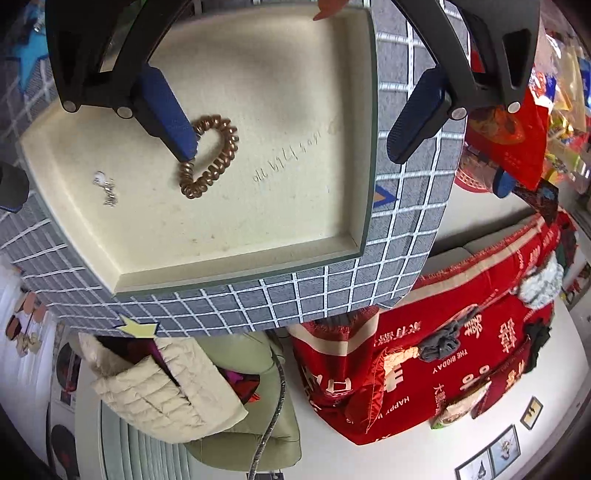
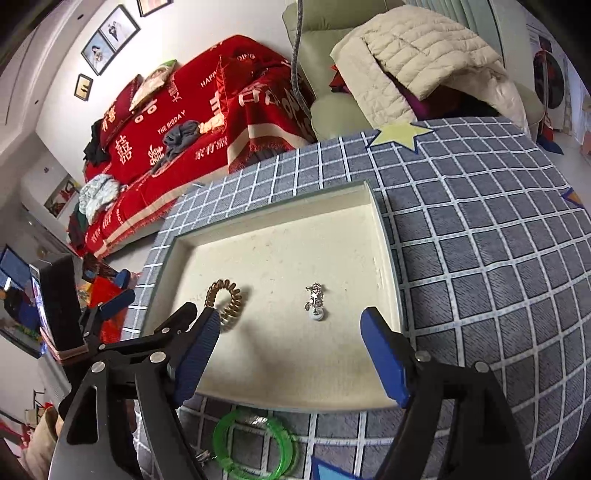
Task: Organize jewelry
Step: 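Move the left tool to the yellow flower bracelet while the right tool approaches the black hair clip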
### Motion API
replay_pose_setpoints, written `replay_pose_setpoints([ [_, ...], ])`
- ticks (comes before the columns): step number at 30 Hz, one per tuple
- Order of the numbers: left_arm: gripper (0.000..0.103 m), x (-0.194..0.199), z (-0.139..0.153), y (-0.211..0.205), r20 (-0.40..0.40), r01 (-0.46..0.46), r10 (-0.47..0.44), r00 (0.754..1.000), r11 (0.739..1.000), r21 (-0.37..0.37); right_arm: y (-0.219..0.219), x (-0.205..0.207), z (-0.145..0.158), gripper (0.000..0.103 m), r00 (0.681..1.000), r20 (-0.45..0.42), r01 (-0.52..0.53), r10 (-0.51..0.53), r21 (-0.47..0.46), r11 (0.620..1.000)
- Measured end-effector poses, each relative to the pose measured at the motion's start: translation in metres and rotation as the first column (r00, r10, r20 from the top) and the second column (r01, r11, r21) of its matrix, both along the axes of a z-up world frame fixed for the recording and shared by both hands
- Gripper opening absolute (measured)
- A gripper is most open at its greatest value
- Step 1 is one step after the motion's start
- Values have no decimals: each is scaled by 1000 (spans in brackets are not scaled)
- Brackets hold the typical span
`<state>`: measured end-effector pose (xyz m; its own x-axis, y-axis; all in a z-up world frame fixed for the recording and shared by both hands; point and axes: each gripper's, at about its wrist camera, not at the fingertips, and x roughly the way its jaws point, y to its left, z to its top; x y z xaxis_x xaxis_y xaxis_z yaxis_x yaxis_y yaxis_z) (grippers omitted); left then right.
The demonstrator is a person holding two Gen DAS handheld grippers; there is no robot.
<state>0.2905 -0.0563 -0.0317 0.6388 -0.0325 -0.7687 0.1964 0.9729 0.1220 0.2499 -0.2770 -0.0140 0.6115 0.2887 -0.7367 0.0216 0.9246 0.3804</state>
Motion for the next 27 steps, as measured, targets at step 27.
replay_pose_setpoints([
  [27,103,-160,-25,82,-107,-120,107,988,986,-117,-15,-166,-20,103,996,-46,73,-74,-20,997],
])
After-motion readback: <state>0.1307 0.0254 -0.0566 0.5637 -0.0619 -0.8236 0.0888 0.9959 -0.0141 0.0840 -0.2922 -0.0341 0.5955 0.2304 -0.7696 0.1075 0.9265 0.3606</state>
